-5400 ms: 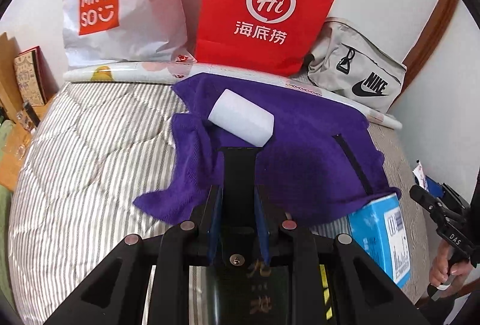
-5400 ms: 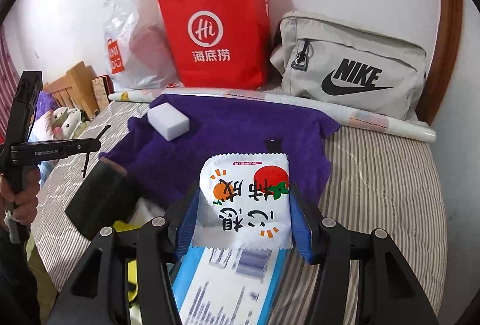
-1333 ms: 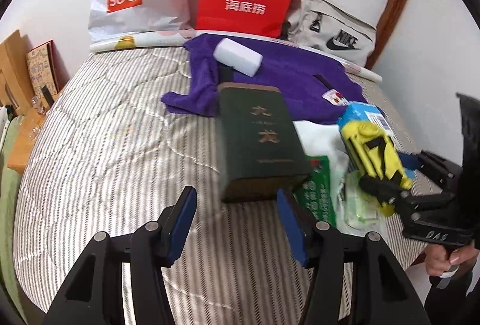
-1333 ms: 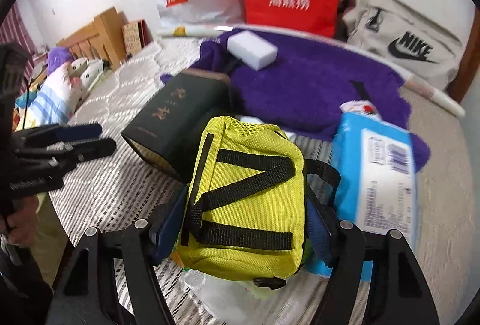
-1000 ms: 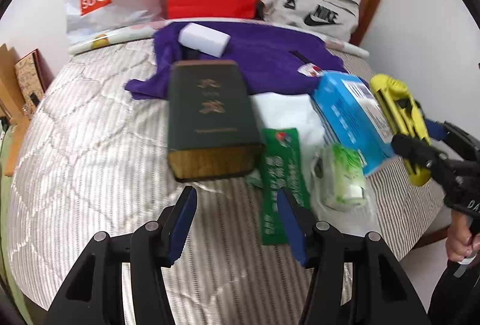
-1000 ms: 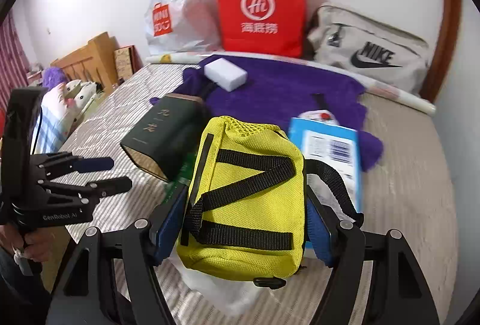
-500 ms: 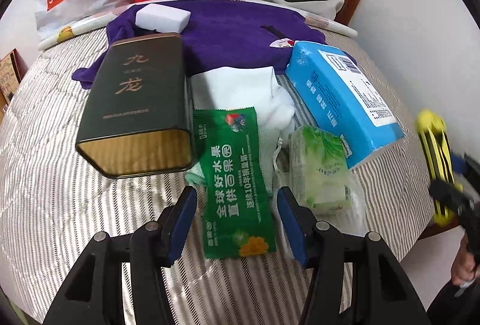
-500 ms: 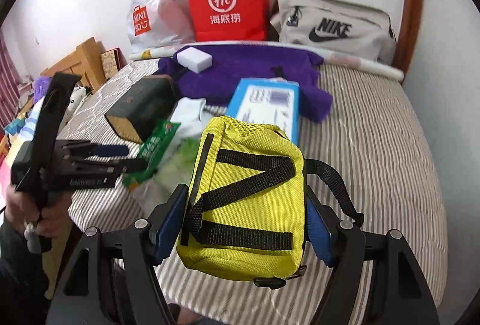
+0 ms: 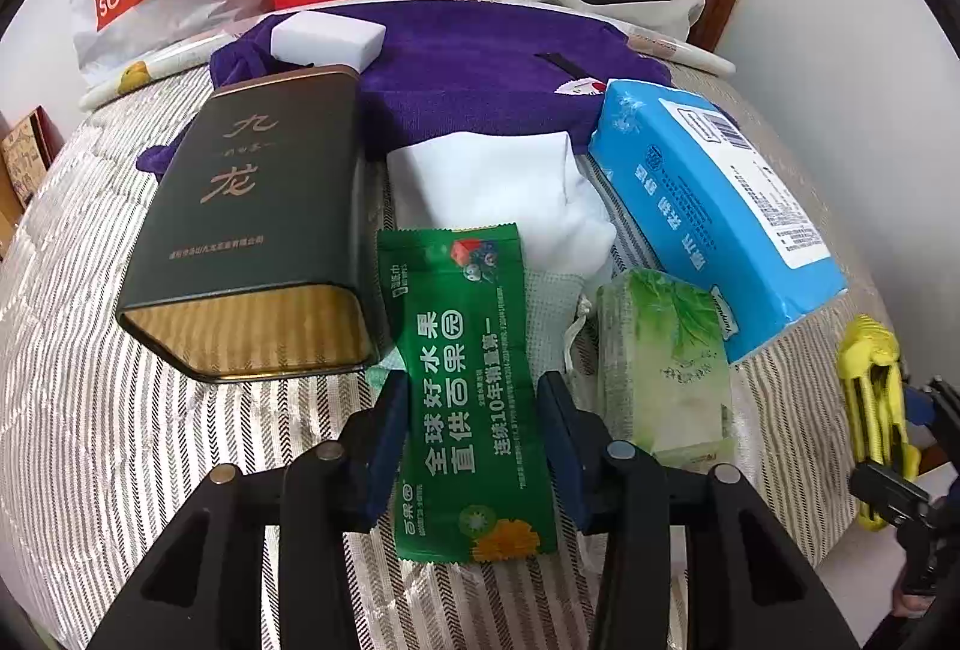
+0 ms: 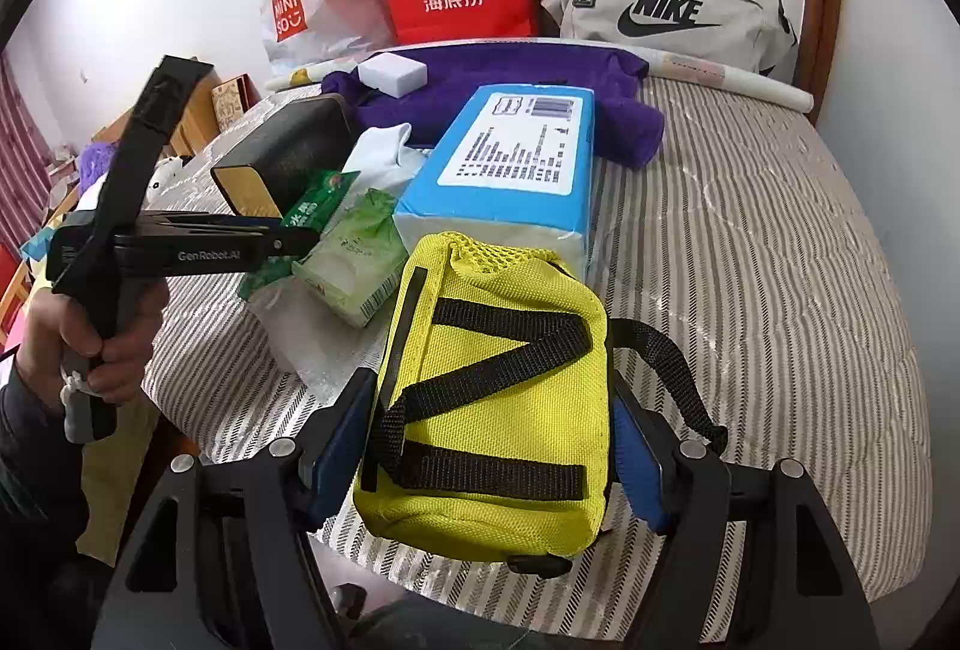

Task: Organize soft objects
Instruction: 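Lift the yellow pouch with the right gripper while the left grasps the green fruit-print packet, then carry the yellow pouch with the right gripper while the left carries the green packet toward the towel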

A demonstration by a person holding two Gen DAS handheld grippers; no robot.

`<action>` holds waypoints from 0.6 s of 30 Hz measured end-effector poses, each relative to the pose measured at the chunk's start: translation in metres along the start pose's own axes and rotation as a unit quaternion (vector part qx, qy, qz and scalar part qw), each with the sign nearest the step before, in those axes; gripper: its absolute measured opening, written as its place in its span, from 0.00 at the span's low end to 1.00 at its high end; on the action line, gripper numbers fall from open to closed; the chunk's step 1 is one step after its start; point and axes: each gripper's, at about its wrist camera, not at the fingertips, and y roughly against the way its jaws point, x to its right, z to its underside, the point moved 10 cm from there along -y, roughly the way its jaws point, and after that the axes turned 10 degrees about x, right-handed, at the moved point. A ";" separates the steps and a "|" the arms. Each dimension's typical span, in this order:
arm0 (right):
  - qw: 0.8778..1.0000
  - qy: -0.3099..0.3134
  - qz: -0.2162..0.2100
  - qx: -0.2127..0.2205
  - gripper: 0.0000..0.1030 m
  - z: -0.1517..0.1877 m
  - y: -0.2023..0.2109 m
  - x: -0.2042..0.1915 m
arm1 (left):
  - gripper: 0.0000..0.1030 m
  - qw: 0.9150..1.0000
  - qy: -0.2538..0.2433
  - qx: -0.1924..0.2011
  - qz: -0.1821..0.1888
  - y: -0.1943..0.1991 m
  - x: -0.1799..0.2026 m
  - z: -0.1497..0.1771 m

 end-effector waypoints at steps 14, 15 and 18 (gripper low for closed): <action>1.000 -0.013 -0.007 -0.028 0.70 0.016 -0.026 0.003 | 0.29 1.000 -0.004 0.003 0.006 0.003 -0.002 0.000; 0.999 -0.010 -0.002 -0.031 0.70 0.018 -0.028 0.003 | 0.28 1.000 0.002 0.005 0.015 0.007 -0.002 -0.001; 0.999 -0.008 0.000 -0.032 0.70 0.019 -0.027 0.003 | 0.28 1.000 -0.001 0.016 0.019 0.017 -0.003 -0.005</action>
